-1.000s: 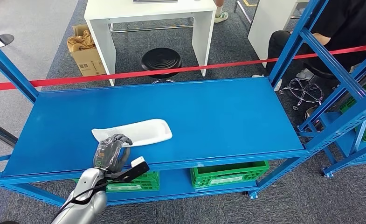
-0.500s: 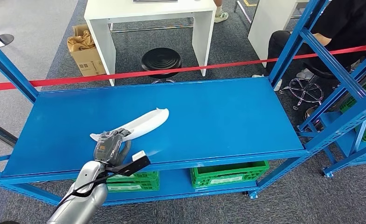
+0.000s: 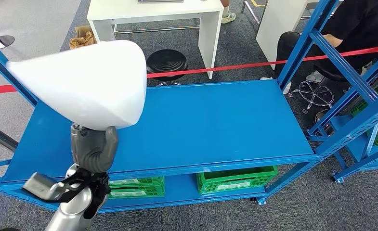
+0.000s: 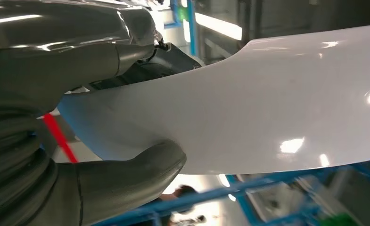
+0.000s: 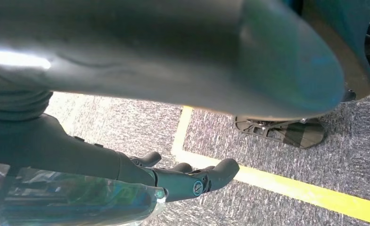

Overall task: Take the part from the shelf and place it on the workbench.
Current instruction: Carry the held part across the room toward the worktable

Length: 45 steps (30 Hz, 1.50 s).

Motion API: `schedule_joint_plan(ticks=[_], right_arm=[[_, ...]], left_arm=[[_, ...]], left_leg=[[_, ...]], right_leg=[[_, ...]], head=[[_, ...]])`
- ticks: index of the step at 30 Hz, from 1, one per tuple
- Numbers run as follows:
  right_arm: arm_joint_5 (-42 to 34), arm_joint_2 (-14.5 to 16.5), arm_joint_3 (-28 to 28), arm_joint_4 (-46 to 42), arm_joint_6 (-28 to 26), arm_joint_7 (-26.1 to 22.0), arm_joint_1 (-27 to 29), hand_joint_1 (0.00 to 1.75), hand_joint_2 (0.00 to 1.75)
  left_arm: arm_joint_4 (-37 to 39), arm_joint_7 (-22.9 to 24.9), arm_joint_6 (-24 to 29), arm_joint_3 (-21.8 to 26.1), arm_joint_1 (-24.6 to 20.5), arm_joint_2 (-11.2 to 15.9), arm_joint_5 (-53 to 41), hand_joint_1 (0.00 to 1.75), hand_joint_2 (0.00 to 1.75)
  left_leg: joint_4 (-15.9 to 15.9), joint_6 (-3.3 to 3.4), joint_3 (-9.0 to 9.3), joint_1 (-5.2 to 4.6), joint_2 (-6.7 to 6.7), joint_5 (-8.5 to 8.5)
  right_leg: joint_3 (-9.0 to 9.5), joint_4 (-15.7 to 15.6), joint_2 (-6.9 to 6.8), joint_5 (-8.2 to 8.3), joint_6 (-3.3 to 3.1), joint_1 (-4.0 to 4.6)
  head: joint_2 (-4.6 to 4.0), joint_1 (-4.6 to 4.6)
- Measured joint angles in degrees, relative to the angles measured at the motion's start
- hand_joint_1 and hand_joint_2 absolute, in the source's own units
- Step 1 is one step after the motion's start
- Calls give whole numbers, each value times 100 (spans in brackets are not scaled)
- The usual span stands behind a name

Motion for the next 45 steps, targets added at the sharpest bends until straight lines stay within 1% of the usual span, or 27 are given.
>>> schedule_joint_plan(ticks=[5, 7, 10, 13, 18, 19, 20, 21, 23, 24, 25, 26, 27, 29, 30, 31, 33, 34, 35, 36, 38, 39, 40, 41, 43, 44, 45], right_arm=[[16, 6, 0, 0, -3, 1, -12, 0, 0], [33, 14, 0, 0, -4, 8, -21, 0, 0], [52, 28, 1, 0, -3, 41, -28, 0, 0], [128, 32, 11, 0, 21, 160, -42, 0, 0], [212, 43, 47, 0, 73, 305, -80, 0, 0], [195, 43, 50, 0, 61, 309, -86, 0, 0], [167, 43, 50, 0, 39, 316, -90, 0, 0], [140, 42, 49, 0, 9, 347, -92, 0, 0], [109, 44, 46, 0, -50, 465, -89, 0, 0], [108, 41, 44, 0, -75, 550, -85, 0, 0], [120, 36, 42, 0, -96, 641, -82, 0, 0], [143, 24, 41, 0, -113, 738, -81, 0, 0], [179, 3, 42, 0, -125, 842, -82, 0, 0], [249, -48, 44, -1, -133, 1018, -86, 0, 0], [282, -84, 45, -1, -137, 1083, -86, 0, 0], [312, -134, 46, -2, -141, 1133, -87, 0, 0], [364, -258, 50, -2, -146, 1202, -87, 0, 0], [382, -325, 51, -3, -144, 1225, -88, 0, 0], [391, -383, 52, -5, -143, 1237, -88, 0, 0], [401, -438, 52, -7, -141, 1248, -89, 0, 0], [412, -516, 52, -10, -142, 1267, -88, 0, 0], [416, -547, 52, -11, -145, 1284, -85, 0, 0], [412, -574, 52, -11, -149, 1307, -82, 0, 0], [398, -599, 52, -11, -152, 1328, -79, 0, 0], [335, -640, 46, -11, -138, 1352, -78, 0, 0], [293, -653, 37, -11, -120, 1348, -77, 0, 0], [258, -663, 25, -11, -99, 1338, -72, 0, 0]], left_arm=[[-708, -2, -1924, -41, 63, -284, 1321, 175, 175], [-847, -2, -2233, -124, 64, -392, 1365, 175, 175], [-952, -1, -2236, -268, 31, -457, 1350, 175, 175], [-937, -1, -2011, -472, -130, -405, 1453, 175, 175], [-815, 0, -1504, -838, -384, -173, 1699, 175, 175], [-797, 1, -1469, -884, -401, -133, 1727, 175, 175], [-780, 2, -1470, -920, -402, -105, 1734, 175, 175], [-767, 3, -1499, -942, -381, -84, 1710, 175, 175], [-742, 4, -1589, -953, -292, -56, 1629, 175, 175], [-735, 5, -1633, -950, -233, -43, 1592, 175, 175], [-729, 6, -1668, -937, -176, -30, 1561, 175, 175], [-726, 5, -1701, -908, -119, -21, 1529, 175, 175], [-731, 6, -1723, -863, -61, -14, 1483, 175, 175], [-771, 5, -1746, -743, 70, -10, 1372, 175, 175], [-807, 4, -1744, -687, 137, -10, 1309, 175, 175], [-856, 4, -1726, -633, 202, -8, 1243, 175, 175], [-954, 2, -1668, -551, 333, -1, 1125, 175, 175], [-997, 2, -1640, -516, 389, 4, 1088, 175, 175], [-1030, 2, -1622, -488, 435, 11, 1067, 175, 175], [-1057, 2, -1611, -463, 468, 19, 1056, 175, 175], [-1088, 1, -1593, -423, 520, 33, 1046, 175, 175], [-1094, 1, -1580, -408, 548, 38, 1033, 175, 175], [-1094, 2, -1570, -398, 571, 42, 1019, 175, 175], [-1095, 2, -1563, -392, 586, 42, 1003, 175, 175], [-1115, 29, -1569, -393, 580, 29, 962, 175, 175], [-1131, 59, -1575, -401, 566, 14, 932, 175, 175], [-1145, 89, -1581, -413, 555, -3, 903, 175, 175]], left_leg=[[0, 0, 1, 0, -3, 0], [0, 0, 1, 0, -3, 0], [0, 0, 1, 0, -3, 0], [7, 6, 1, -7, -8, -6], [-23, 85, 19, -26, -6, 13], [-60, 113, 33, -14, 3, 42], [-97, 136, 46, -1, 15, 66], [-117, 148, 54, 8, 26, 79], [-121, 154, 50, 3, 35, 80], [-120, 152, 49, 2, 37, 80], [-116, 148, 49, 6, 36, 79], [-108, 136, 49, 16, 35, 77], [-89, 114, 49, 28, 32, 69], [-37, 35, 22, 25, 21, 51], [-8, -5, 4, 15, 11, 50], [5, -45, -16, 4, -2, 62], [19, -105, -42, 11, -18, 82], [59, -135, -70, 20, -17, 29], [203, -162, -132, 30, -12, -109], [486, -185, -244, 38, -5, -331], [1245, -216, -519, 44, 3, -800], [1540, -218, -602, 44, 4, -926], [1625, -209, -579, 44, 4, -930], [1500, -191, -443, 42, 4, -841], [718, -121, 107, 24, 4, -560], [312, -94, 375, 5, 10, -473], [31, -71, 549, -18, 13, -425]], right_leg=[[2, 0, -2, 0, 0, 1], [2, 0, -2, 0, 0, 0], [1, -1, -3, 0, 0, 0], [3, -8, -6, 4, 7, -4], [15, -15, -6, 7, 72, -36], [-16, 67, -7, -55, 81, -37], [-102, 260, -7, -178, 85, -38], [-252, 576, -9, -356, 85, -40], [-660, 1377, -9, -684, 96, -41], [-809, 1638, -9, -723, 102, -45], [-862, 1691, -10, -644, 107, -52], [-799, 1497, -11, -456, 113, -65], [-641, 1109, -14, -214, 124, -84], [-341, 446, 8, 101, 133, -100], [-282, 290, 23, 150, 121, -103], [-292, 276, 39, 143, 94, -95], [-348, 272, 39, 168, 12, -99], [-374, 275, 31, 192, -36, -102], [-405, 270, 18, 224, -86, -106], [-450, 268, 1, 260, -131, -104], [-550, 270, -25, 330, -181, -84], [-601, 271, -36, 366, -187, -72], [-645, 272, -42, 402, -185, -62], [-689, 272, -45, 439, -180, -53], [-750, 273, -45, 509, -160, -43], [-770, 271, -44, 542, -139, -36], [-779, 265, -44, 578, -107, -35]], head=[[0, 0], [0, 1], [0, 0], [0, 0], [0, -2], [0, -1], [0, 6], [0, 13], [0, 25], [0, 25], [0, 28], [0, 27], [0, 28], [0, 25], [0, 25], [0, 18], [0, 17], [0, 11], [0, 9], [0, 5], [0, -2], [0, -2], [0, -3], [0, -2], [0, -3], [0, -1], [0, 0]])
